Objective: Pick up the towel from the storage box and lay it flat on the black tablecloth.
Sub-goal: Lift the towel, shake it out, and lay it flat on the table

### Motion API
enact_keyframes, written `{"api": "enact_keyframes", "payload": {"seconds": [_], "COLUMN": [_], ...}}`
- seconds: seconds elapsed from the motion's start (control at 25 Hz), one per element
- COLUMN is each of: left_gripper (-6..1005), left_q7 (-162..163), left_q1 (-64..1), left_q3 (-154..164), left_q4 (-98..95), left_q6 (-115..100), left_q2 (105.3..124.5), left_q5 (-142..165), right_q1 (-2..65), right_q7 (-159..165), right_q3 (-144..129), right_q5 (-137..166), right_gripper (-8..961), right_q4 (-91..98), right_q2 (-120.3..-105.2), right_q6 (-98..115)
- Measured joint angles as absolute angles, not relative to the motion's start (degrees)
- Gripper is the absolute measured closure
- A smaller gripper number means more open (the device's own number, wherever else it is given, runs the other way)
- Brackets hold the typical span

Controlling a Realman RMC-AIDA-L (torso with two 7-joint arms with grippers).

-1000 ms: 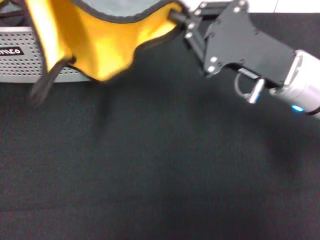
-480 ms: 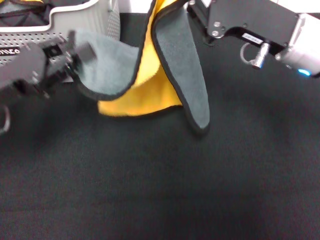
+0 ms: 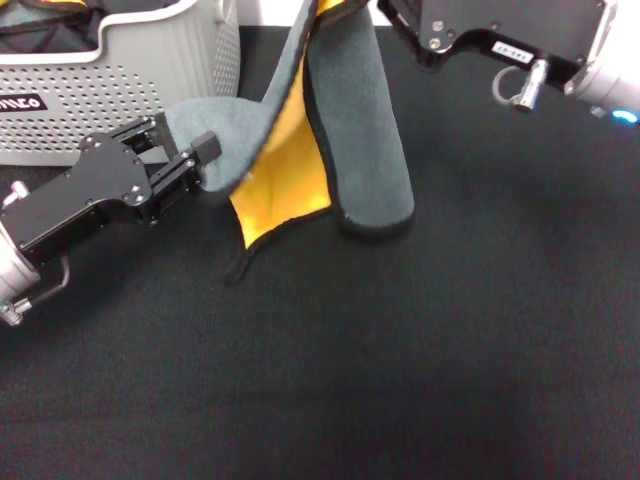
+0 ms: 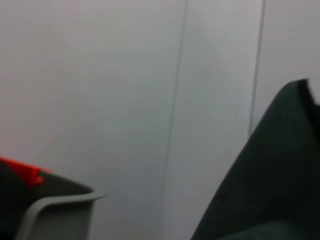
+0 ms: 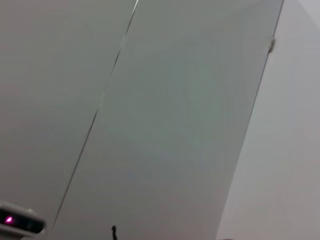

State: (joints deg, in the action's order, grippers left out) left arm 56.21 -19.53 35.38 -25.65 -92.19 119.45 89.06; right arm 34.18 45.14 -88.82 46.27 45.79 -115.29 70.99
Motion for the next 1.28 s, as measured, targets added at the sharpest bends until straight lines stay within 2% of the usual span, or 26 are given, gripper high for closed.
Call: {"api": "enact_keyframes", "payload": {"seconds": [0.12,0.32,0.52,0.68,0.8,1.28], "left_gripper": [608,418,413,398,384,333], "left_q7": [55.4,53.3,44.0,40.8,48.1,51.2], "left_q1": [-19.6,-19.6,-19.4,-20.2,-22.4,-21.5], "left_q3": [35.0,34.9,35.0,35.0,34.9,34.8], "left_q4": [-25.1,-24.9,-23.9,-21.4,-20.3,-20.2], "left_q6": [-91.3,-91.3,-92.2,-94.4,-97.7,-100.1], "left_q2": [119.44,119.12,119.64,119.38,118.42,118.22], "left_q5": [88.8,88.3,87.6,87.6,86.9,81.7], "right_q1": [33.2,32.6,33.2,34.0,34.3,32.5], "right_q7": [45.2,45.7,51.3,53.2,53.3,53.5], "right_q3": [-87.6,-86.1,-84.9,-84.9,-84.9,-84.7], "right_q5": [46.3,46.0,46.8,47.0,47.1,47.2], "right_gripper": [944,943,942,941,940,937], "right_q4": [46.7,47.7,48.5,48.7,48.8,52.0], "right_q2": [-115.37,-115.48,-114.75,-114.26,-114.21,-114.26], "right_q6": [71.1,71.3,70.1,69.5,69.5,69.7]}}
